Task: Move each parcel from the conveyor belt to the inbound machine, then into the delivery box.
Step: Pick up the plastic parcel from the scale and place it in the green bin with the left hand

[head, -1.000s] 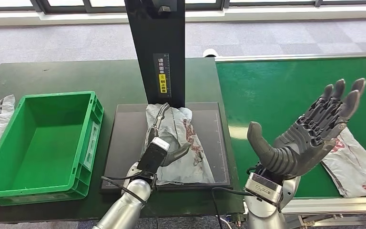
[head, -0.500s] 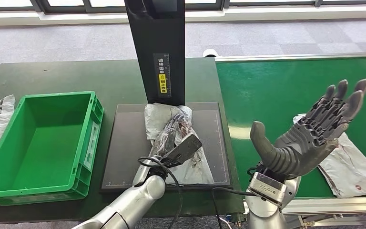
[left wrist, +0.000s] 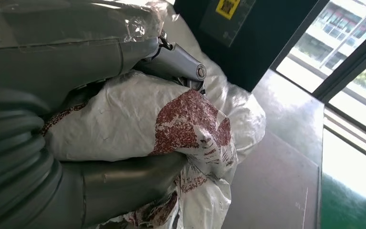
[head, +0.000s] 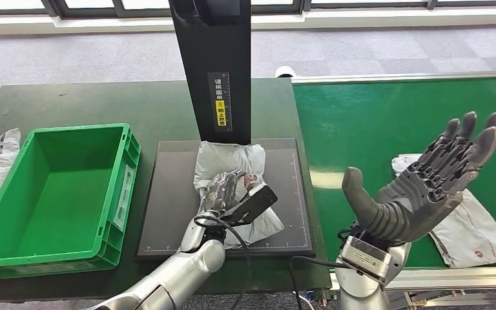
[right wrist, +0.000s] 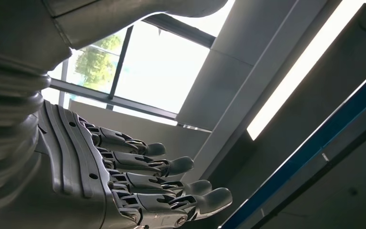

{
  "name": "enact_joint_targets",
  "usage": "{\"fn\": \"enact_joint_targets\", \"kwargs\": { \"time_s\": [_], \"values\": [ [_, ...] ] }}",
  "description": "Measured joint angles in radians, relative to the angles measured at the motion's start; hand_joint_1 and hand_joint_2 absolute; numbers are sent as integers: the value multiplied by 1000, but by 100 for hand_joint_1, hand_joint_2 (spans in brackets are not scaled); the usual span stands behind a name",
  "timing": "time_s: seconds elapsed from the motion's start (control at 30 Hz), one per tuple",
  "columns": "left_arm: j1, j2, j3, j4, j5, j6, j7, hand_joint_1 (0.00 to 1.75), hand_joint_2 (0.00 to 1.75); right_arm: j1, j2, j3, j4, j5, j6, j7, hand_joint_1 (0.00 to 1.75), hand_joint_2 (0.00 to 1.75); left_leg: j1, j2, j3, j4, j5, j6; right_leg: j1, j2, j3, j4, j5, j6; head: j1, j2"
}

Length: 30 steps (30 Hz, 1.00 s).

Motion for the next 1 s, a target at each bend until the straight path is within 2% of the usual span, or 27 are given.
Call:
{"fn": "enact_joint_targets", "kwargs": {
  "time_s": [0.13,0.37,0.57,0.7,0.87,1.0],
  "values": [
    [54,3,95,-107,-257,9,-11,175,175,5,-1,-9,0,4,0,0,0,175,0,0,0,0,0,0,0,0,-1,0,0,0,0,0],
    [141,6,233,-294,-381,10,-44,175,175,9,-1,-15,0,6,0,0,0,175,0,0,-1,0,0,0,0,0,-1,0,0,0,0,0],
    [228,7,351,-575,-532,11,-70,175,175,11,-1,-19,0,6,0,0,0,175,0,1,-2,0,0,0,0,1,-2,0,0,0,0,0],
    [291,16,424,-843,-648,12,-62,175,175,12,-1,-21,0,2,0,0,0,175,1,1,-4,0,0,0,1,1,-4,0,0,0,0,0],
    [325,25,494,-1099,-717,12,-48,175,175,16,-1,-22,-9,-8,0,0,0,175,1,0,-4,0,0,0,1,0,-4,0,0,0,0,0],
    [336,27,540,-1219,-730,12,-49,175,175,20,-2,-22,-30,-10,0,0,0,175,1,0,-4,0,0,0,1,0,-4,0,0,0,0,0]
  ]
}}
